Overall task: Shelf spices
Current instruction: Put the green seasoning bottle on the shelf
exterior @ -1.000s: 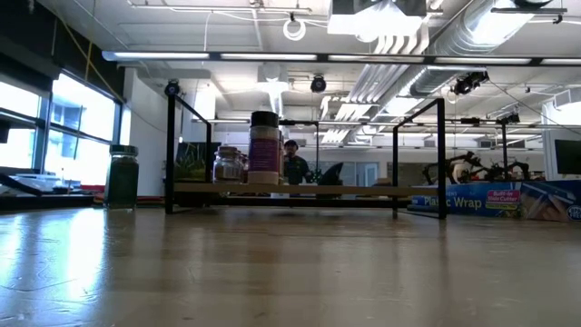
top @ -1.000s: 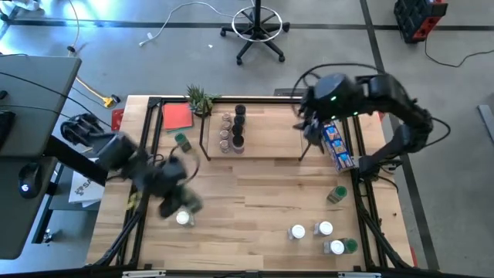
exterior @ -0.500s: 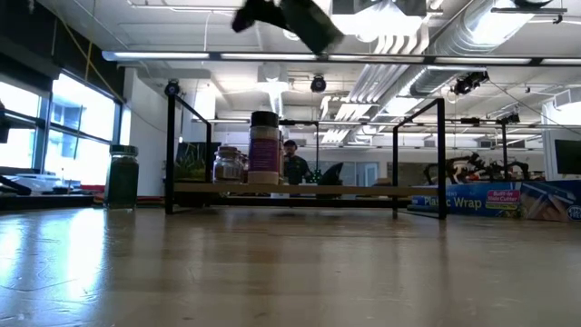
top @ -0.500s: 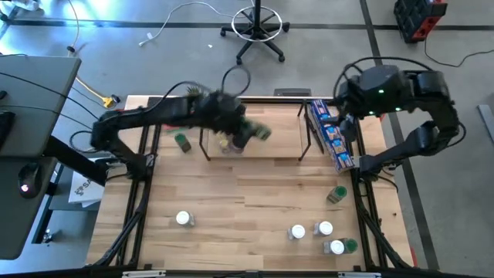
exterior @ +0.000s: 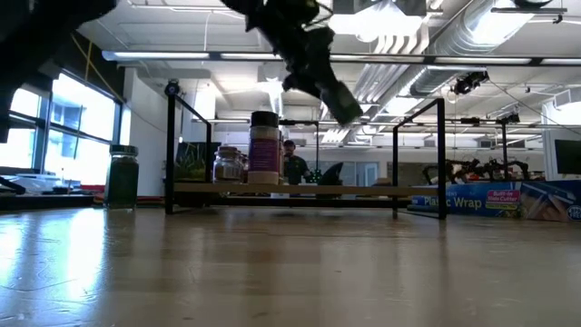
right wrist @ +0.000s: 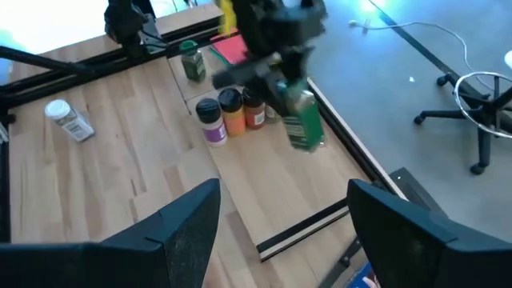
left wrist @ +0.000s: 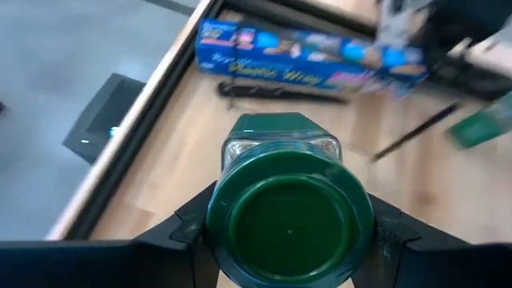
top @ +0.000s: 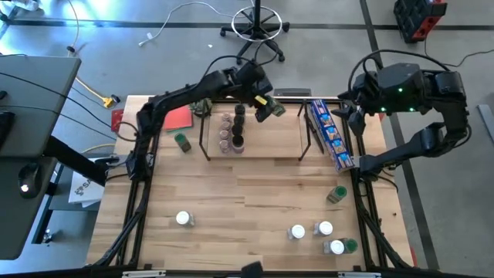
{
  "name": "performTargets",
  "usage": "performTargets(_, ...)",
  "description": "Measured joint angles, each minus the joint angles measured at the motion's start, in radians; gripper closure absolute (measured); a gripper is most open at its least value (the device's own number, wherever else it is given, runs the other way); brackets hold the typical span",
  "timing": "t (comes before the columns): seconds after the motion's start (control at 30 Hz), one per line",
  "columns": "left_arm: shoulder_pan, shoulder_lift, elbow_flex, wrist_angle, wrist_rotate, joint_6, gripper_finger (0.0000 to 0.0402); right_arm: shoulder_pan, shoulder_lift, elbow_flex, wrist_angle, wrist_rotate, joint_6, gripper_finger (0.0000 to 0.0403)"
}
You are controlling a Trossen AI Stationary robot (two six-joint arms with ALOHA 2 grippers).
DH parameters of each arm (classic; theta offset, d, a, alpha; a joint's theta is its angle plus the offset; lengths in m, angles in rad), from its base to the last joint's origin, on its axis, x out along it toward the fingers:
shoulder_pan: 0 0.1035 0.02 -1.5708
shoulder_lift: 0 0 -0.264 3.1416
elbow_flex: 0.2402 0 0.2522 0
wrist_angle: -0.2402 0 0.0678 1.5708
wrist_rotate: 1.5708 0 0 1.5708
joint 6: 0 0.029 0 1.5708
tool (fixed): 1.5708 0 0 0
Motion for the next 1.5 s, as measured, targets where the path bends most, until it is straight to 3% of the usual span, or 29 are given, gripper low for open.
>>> performTargets(0.5, 0.015, 0.084, 0.002, -0.041, -0.038, 0.312, 0.0203, 0.000, 0.015, 0.000, 0.000, 0.043, 0.010, 0.0135)
performTargets(0.87, 0.022, 0.126, -0.005, -0.119, -0.038, 0.324, 0.0200, 0.000, 0.015, 0.000, 0.000, 0.042, -0.013, 0.0135)
performTargets(1.1, 0.015, 0.138, -0.005, -0.114, -0.137, 0.344, 0.0192, 0.000, 0.015, 0.000, 0.000, 0.042, -0.013, 0.0135)
performTargets(1.5, 0.021, 0.138, -0.005, -0.112, -0.128, 0.352, 0.0171, 0.000, 0.015, 0.000, 0.000, 0.044, -0.033, 0.0135)
